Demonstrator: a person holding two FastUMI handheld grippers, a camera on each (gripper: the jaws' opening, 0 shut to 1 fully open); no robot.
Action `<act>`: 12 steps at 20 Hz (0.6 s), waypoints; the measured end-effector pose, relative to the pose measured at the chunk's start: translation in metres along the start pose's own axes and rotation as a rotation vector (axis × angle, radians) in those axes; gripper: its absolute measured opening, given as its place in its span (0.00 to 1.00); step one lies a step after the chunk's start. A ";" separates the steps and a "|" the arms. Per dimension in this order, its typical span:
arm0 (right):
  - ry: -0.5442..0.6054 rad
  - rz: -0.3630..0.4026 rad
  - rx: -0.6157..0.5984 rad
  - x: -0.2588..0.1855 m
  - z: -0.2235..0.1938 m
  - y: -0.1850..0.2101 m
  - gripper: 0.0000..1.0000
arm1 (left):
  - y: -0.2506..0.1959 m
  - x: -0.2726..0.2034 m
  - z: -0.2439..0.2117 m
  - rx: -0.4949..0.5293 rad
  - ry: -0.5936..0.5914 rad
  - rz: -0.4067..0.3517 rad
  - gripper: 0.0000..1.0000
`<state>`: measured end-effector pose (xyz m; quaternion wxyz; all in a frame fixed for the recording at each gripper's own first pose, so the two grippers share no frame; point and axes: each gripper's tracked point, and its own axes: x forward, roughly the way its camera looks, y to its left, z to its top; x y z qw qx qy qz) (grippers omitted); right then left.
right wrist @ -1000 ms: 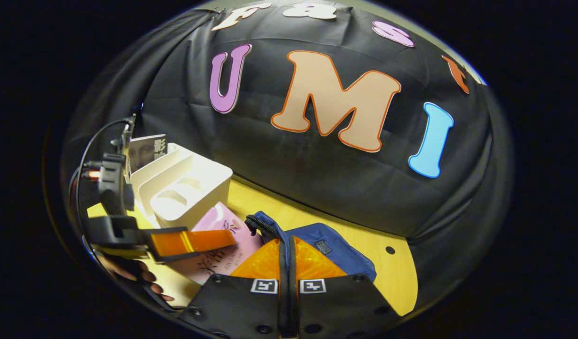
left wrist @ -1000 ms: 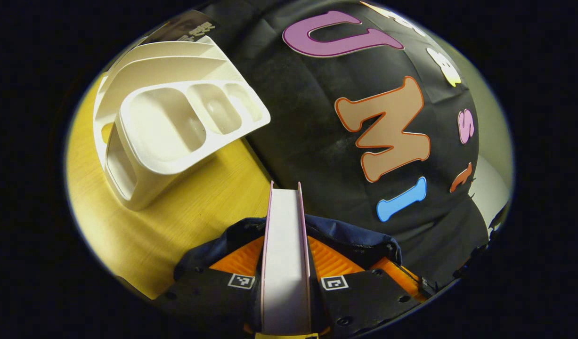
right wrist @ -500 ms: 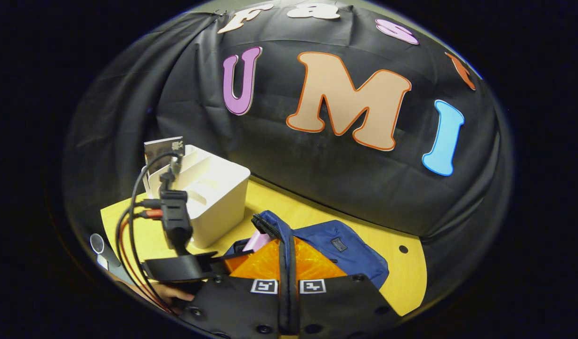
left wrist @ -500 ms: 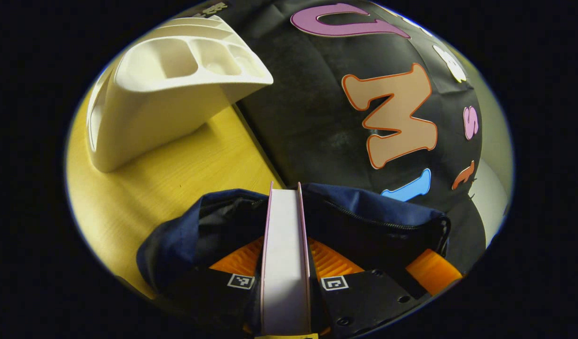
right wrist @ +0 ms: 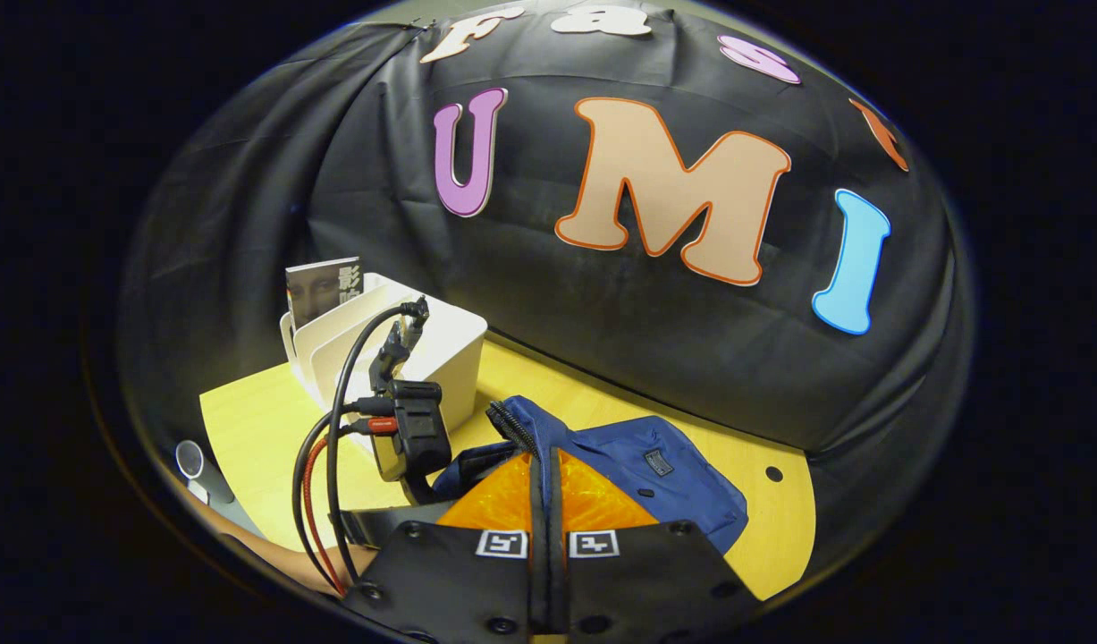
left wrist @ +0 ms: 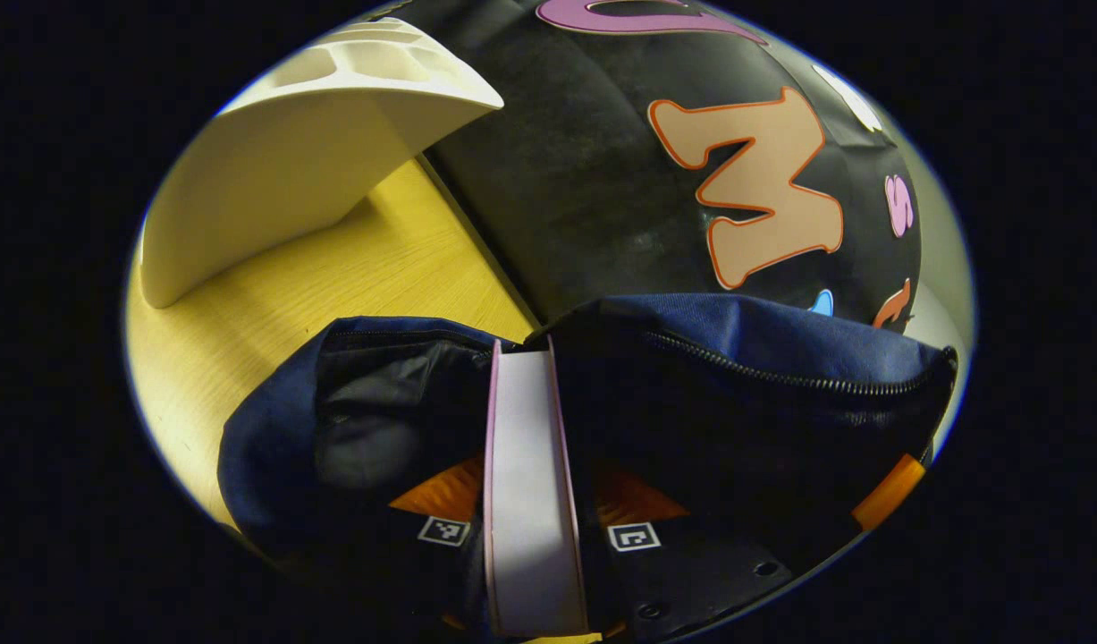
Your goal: Open the schoolbag, grab two books from the bookshelf and put them into the schoolbag.
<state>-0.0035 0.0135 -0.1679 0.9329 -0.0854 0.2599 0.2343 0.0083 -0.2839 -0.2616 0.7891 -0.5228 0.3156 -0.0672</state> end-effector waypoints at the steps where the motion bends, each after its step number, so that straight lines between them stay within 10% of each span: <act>1: 0.000 -0.003 0.008 0.002 0.001 -0.003 0.03 | 0.003 -0.004 0.001 0.042 0.002 0.013 0.58; 6: 0.006 -0.016 0.067 0.011 -0.002 -0.018 0.03 | 0.022 -0.036 0.014 0.194 0.020 0.091 0.95; 12: 0.002 -0.008 0.084 0.017 -0.004 -0.026 0.03 | -0.007 -0.081 0.049 0.371 -0.025 0.058 0.91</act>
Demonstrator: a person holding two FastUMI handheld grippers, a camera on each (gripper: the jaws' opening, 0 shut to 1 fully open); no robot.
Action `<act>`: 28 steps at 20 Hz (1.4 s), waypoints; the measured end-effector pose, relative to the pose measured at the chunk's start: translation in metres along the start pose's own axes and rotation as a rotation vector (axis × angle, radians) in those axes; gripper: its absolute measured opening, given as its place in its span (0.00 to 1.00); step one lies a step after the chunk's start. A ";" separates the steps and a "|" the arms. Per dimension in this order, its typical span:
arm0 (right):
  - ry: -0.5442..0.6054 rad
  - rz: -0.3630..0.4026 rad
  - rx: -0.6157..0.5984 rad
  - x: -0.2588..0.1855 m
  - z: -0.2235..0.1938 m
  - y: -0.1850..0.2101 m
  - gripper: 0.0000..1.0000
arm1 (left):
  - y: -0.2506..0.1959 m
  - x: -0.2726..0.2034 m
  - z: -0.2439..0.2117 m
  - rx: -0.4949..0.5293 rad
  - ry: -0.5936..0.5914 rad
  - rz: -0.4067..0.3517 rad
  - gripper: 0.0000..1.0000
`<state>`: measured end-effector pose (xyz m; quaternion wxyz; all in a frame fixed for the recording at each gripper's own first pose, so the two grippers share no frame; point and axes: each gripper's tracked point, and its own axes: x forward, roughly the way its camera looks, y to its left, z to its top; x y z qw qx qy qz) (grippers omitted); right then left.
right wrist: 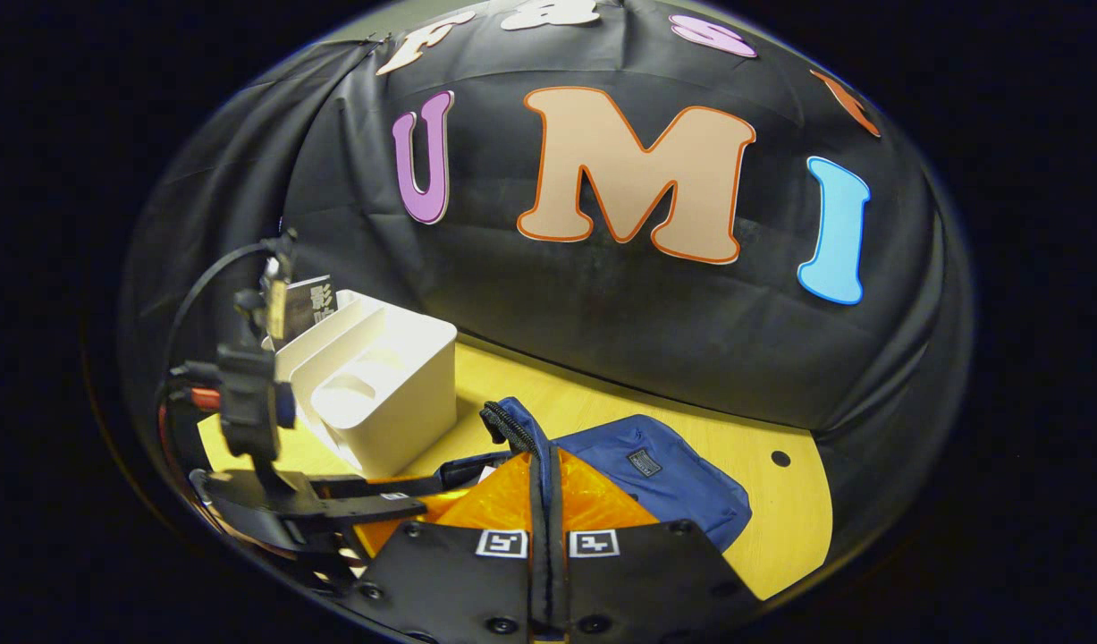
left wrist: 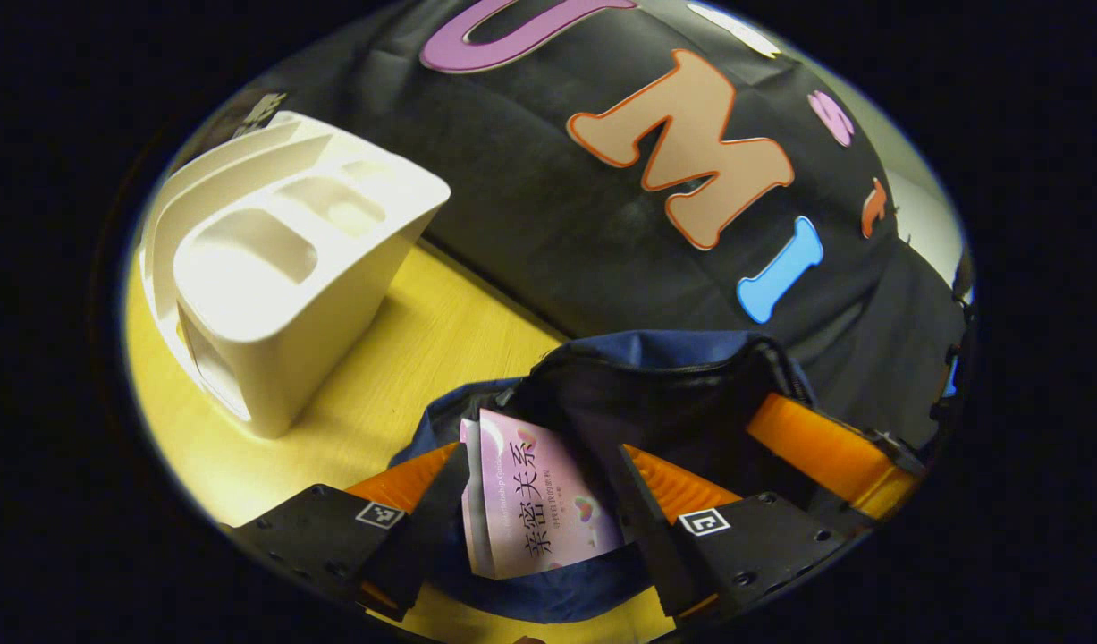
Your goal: Open the schoolbag, grab two books from the bookshelf and put them into the schoolbag.
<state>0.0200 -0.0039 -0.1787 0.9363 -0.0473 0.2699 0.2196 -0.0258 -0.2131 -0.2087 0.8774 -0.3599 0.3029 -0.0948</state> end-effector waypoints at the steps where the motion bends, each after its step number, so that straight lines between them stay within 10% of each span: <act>1: -0.002 0.001 -0.004 0.000 0.000 0.000 0.03 | -0.005 -0.008 0.015 0.032 -0.030 -0.008 0.95; 12: -0.004 -0.027 -0.068 0.003 -0.003 0.005 0.03 | 0.048 -0.084 0.170 0.170 -0.290 0.104 0.94; 28: 0.040 -0.174 -0.091 0.005 -0.012 0.019 0.03 | 0.191 -0.140 0.334 0.310 -0.317 0.310 0.93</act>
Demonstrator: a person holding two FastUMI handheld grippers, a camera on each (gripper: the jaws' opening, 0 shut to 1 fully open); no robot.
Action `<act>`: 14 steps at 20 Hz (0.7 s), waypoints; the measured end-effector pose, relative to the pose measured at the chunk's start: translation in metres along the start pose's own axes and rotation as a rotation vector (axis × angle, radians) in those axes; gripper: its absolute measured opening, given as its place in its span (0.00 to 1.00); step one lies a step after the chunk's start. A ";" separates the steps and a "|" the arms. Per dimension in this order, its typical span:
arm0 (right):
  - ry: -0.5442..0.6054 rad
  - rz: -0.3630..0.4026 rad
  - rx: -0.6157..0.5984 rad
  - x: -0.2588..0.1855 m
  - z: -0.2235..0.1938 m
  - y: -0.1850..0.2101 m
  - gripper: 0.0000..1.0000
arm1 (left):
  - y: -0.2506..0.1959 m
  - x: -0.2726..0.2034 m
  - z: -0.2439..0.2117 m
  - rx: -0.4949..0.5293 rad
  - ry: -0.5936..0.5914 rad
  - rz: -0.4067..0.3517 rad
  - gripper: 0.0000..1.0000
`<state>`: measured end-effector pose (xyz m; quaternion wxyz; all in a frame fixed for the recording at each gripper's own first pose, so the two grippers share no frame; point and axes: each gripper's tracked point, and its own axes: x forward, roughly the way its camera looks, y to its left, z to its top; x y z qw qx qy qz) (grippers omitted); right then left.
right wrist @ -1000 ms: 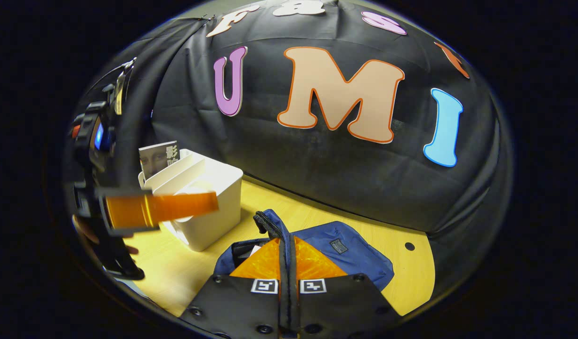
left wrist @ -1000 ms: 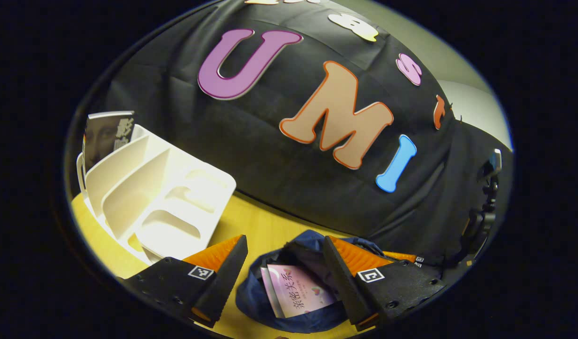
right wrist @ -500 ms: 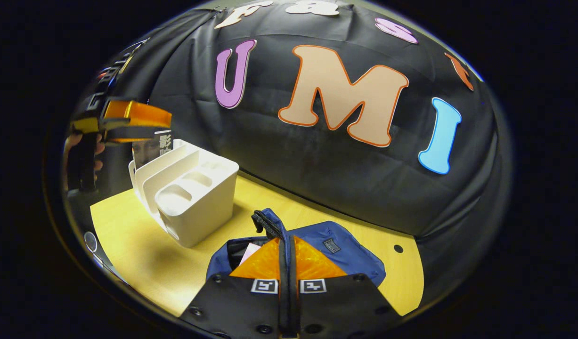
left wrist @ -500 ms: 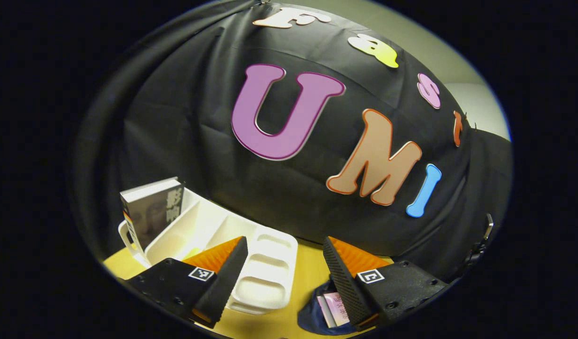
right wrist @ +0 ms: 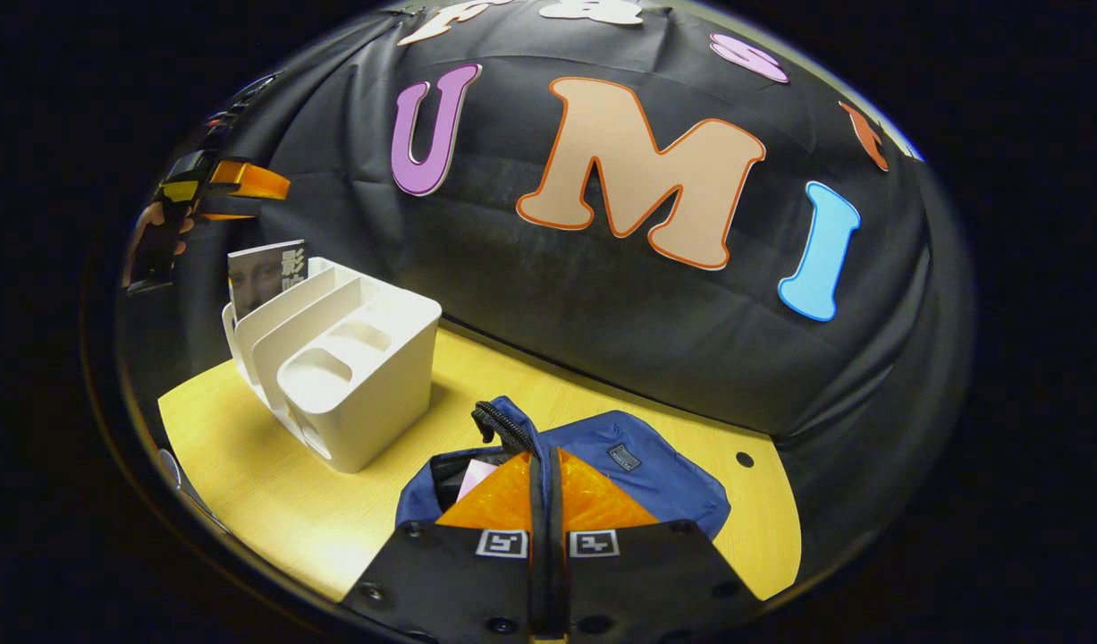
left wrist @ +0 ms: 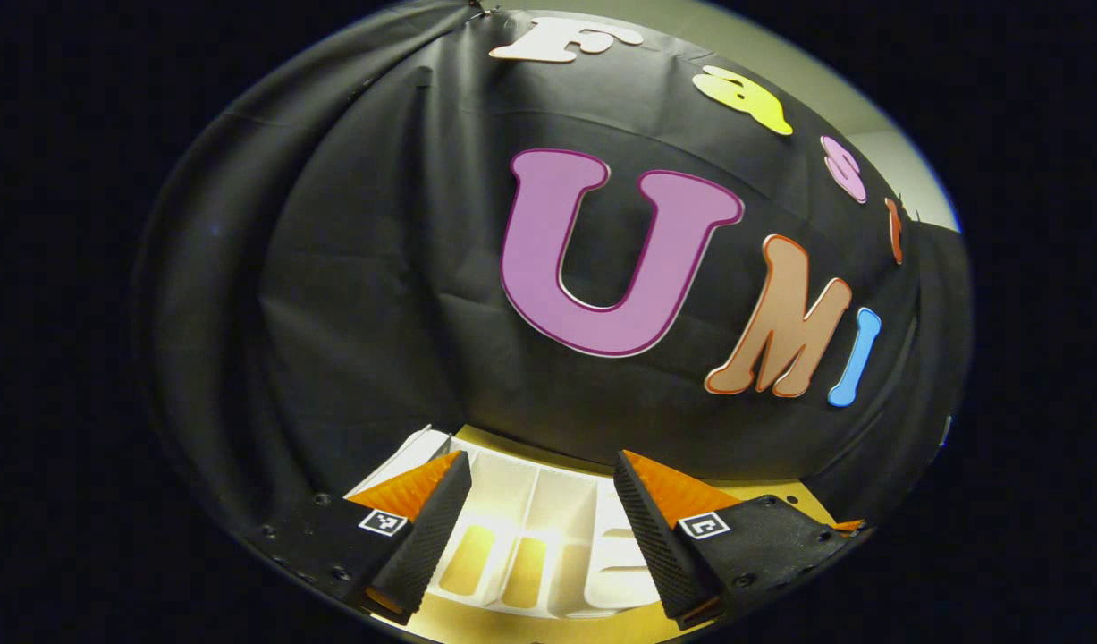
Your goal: Open the schoolbag, grab two books from the bookshelf and put them into the schoolbag.
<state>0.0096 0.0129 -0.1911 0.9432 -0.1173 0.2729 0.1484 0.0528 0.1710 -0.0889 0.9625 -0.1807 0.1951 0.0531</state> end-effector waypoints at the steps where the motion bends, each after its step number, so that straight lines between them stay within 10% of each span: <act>1: 0.004 -0.008 0.002 -0.001 0.000 0.000 0.03 | 0.010 0.004 0.000 0.022 0.018 0.013 0.94; 14: 0.061 -0.073 -0.006 -0.005 -0.012 0.004 0.03 | 0.093 0.059 -0.054 0.166 0.276 0.052 0.94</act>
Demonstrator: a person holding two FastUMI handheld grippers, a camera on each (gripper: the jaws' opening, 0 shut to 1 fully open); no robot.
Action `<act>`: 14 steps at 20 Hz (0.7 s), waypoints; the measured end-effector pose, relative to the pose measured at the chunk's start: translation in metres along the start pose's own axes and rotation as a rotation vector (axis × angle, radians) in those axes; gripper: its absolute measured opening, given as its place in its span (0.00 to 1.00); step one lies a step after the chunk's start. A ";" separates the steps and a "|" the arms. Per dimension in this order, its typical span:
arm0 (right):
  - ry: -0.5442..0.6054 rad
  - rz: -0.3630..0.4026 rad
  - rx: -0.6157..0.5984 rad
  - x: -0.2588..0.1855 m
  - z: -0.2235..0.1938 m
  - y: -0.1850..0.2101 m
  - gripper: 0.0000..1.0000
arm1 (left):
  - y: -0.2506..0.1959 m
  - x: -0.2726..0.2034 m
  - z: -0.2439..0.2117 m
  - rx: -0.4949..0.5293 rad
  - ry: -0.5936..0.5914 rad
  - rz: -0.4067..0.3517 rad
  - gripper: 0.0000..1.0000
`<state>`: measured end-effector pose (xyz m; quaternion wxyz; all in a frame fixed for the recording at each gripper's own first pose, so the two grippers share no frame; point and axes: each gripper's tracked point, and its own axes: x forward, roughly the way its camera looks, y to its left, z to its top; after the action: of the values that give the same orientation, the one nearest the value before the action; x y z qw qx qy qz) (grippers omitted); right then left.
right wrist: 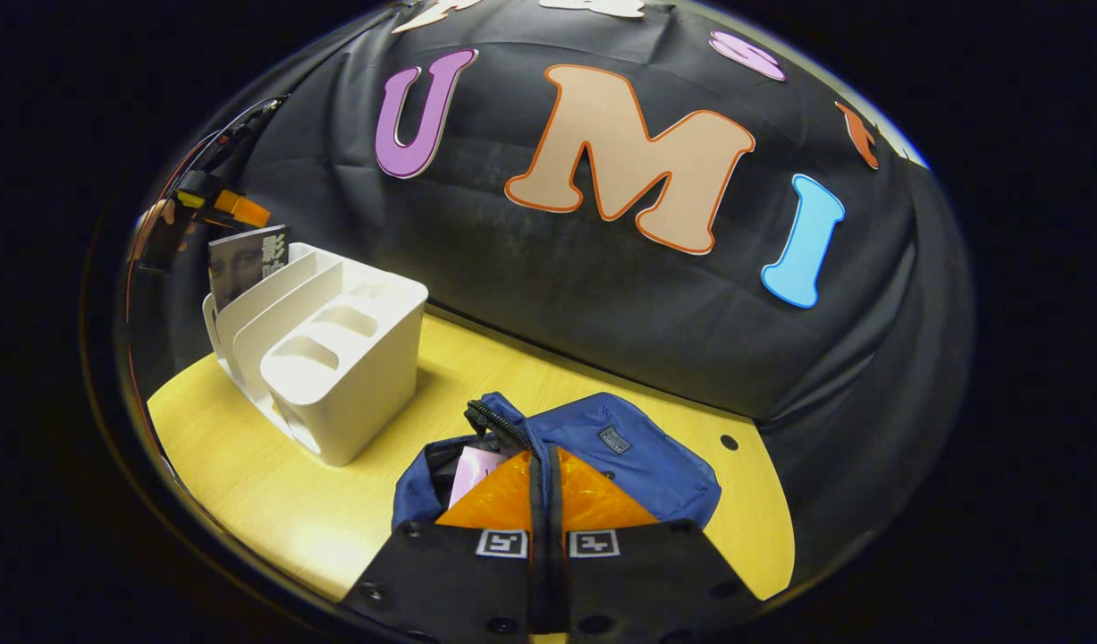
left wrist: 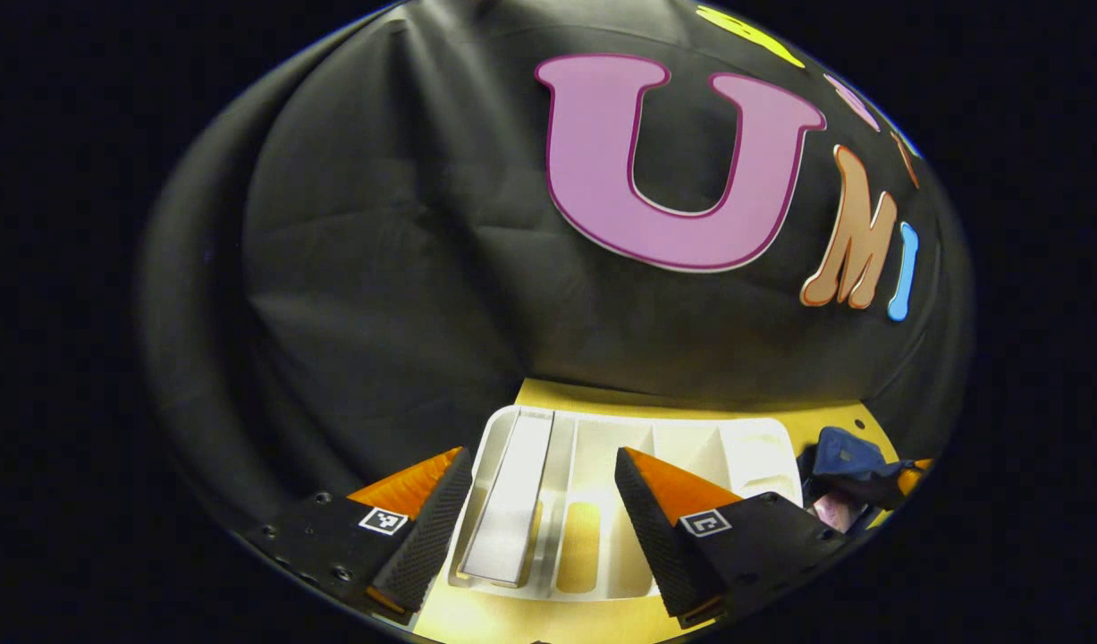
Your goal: Open the schoolbag, grab two books from the bookshelf and put them into the schoolbag.
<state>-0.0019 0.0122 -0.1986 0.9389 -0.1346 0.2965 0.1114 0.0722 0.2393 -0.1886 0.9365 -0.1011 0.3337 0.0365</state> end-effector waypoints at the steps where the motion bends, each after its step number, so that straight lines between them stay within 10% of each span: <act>1: 0.003 -0.004 -0.002 0.000 0.000 -0.001 0.03 | 0.002 0.005 -0.007 0.003 0.022 -0.003 0.94; 9: 0.027 -0.018 -0.013 -0.002 -0.004 0.000 0.03 | 0.015 0.023 -0.040 0.031 0.166 0.010 0.92; 14: 0.029 -0.017 -0.013 0.001 -0.003 0.001 0.03 | 0.027 0.023 -0.055 0.042 0.235 0.029 0.64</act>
<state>-0.0033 0.0123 -0.2020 0.9345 -0.1449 0.3083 0.1033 0.0522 0.2536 -0.2489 0.8924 -0.0802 0.4431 0.0308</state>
